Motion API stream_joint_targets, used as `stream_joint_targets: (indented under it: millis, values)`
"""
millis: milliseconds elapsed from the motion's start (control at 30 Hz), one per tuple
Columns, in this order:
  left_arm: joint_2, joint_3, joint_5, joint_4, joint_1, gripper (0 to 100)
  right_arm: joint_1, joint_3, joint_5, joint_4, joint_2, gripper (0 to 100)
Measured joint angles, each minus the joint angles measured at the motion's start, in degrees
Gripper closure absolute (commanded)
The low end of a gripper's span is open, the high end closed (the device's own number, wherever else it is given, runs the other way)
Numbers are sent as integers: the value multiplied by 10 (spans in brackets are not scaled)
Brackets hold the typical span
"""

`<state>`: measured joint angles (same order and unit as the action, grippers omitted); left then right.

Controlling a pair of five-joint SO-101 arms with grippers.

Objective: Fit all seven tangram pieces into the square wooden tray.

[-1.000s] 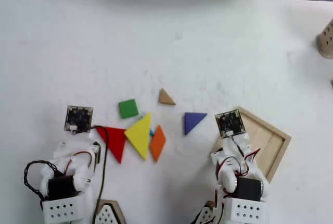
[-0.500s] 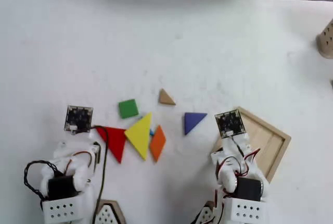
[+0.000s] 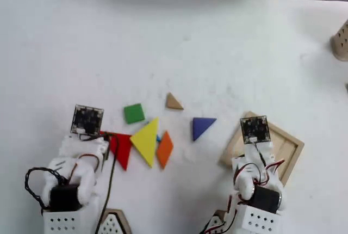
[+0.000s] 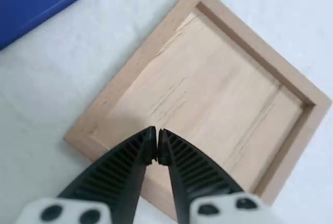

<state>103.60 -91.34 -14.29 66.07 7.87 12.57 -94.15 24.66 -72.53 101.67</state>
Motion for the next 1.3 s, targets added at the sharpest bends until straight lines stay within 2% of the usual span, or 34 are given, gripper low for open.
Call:
stream_joint_targets:
  millis: [133,267,367,567,633,800,900,1033,1167,1300]
  values:
    - [-1,51,1,-40,-62,845,6,0,0,-2,0,981]
    - [-1,128,54,-43,-115,845,7,0,0,-3,0,981]
    - [-61,192,72,-43,-171,845,7,0,0,-3,0,981]
    - [-328,346,142,-71,-280,845,10,0,0,-3,0,981]
    - [-429,407,164,-73,-319,845,30,0,0,-2,0,981]
    - [-656,535,178,-89,-435,845,66,0,1,13,0,981]
    - [-767,586,178,-122,-486,804,120,0,1,46,0,981]
    - [-896,648,178,-175,-524,709,241,0,2,108,0,981]
    - [-1012,718,184,-188,-528,699,373,-4,58,161,5,981]
    - [-1111,781,184,-188,-528,699,447,-19,110,229,-1,981]
